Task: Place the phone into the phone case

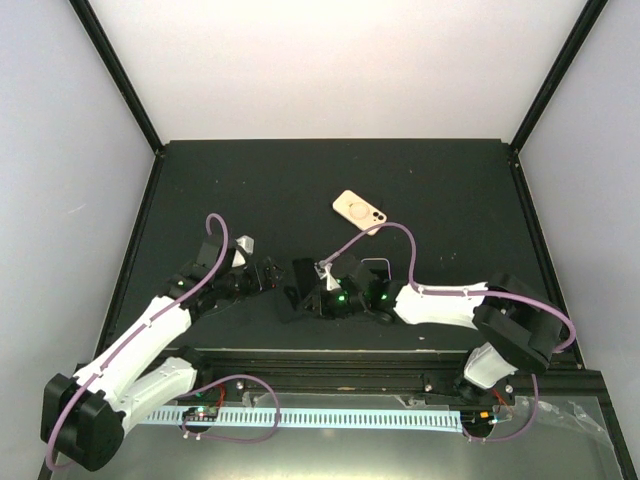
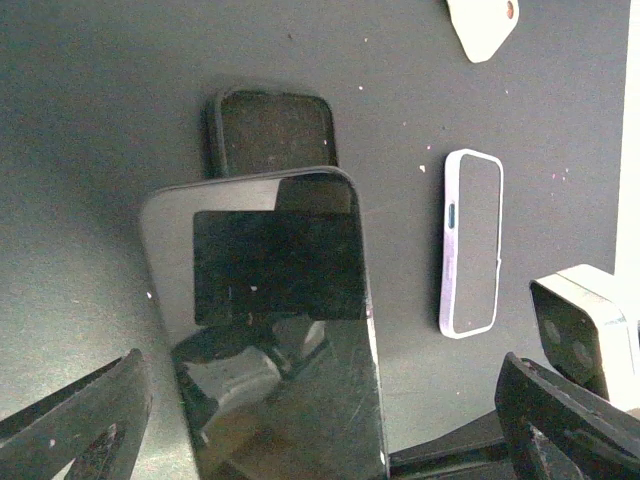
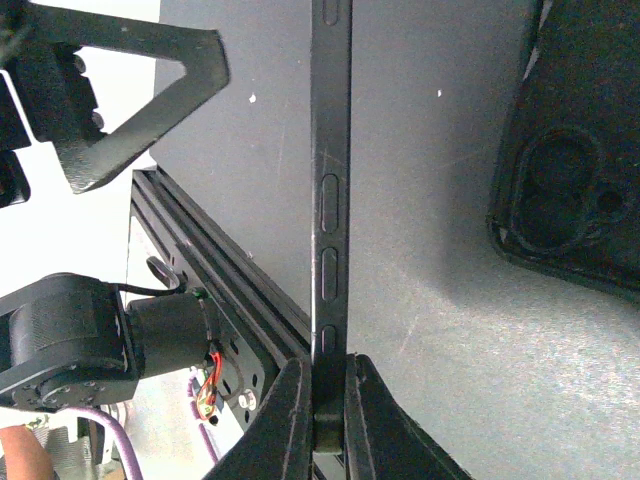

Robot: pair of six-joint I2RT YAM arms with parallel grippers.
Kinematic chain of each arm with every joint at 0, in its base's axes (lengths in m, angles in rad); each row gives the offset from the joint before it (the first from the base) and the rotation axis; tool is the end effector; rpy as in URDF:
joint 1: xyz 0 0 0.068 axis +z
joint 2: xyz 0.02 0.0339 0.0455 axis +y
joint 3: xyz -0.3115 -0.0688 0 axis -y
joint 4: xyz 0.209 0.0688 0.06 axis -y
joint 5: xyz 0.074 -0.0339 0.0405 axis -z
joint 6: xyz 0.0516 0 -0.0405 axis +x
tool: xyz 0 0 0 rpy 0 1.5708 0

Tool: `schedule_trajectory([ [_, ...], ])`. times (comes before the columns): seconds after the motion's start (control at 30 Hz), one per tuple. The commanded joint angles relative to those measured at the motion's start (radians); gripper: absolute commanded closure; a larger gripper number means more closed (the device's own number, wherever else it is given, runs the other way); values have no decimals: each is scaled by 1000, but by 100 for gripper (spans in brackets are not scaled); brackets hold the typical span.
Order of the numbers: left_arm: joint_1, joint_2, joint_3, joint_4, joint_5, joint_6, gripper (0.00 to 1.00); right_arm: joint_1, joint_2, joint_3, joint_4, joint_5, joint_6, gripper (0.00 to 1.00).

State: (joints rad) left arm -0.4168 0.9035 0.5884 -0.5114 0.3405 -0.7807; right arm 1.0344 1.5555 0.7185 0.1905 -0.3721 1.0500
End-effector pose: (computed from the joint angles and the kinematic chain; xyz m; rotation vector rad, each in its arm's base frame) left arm 0.1097 -0.0674 0.2602 -0.2939 2.5455 -0.9255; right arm 0.1358 0.2650 0.2364 -0.2264 2.6360 1.3831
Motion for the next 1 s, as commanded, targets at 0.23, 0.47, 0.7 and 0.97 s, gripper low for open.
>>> schedule_trajectory([
  [0.23,0,20,10,31,-46,45,9,-142,-42,1,6,-109,-49,99],
  [0.47,0,105,-6,118,-29,61,15,-205,-11,-2,-7,-171,-49,99],
  [0.7,0,190,-23,205,-20,60,19,-227,25,10,-15,-197,-50,99],
  [0.97,0,299,-46,317,2,55,24,-234,111,36,-26,-238,-50,99],
])
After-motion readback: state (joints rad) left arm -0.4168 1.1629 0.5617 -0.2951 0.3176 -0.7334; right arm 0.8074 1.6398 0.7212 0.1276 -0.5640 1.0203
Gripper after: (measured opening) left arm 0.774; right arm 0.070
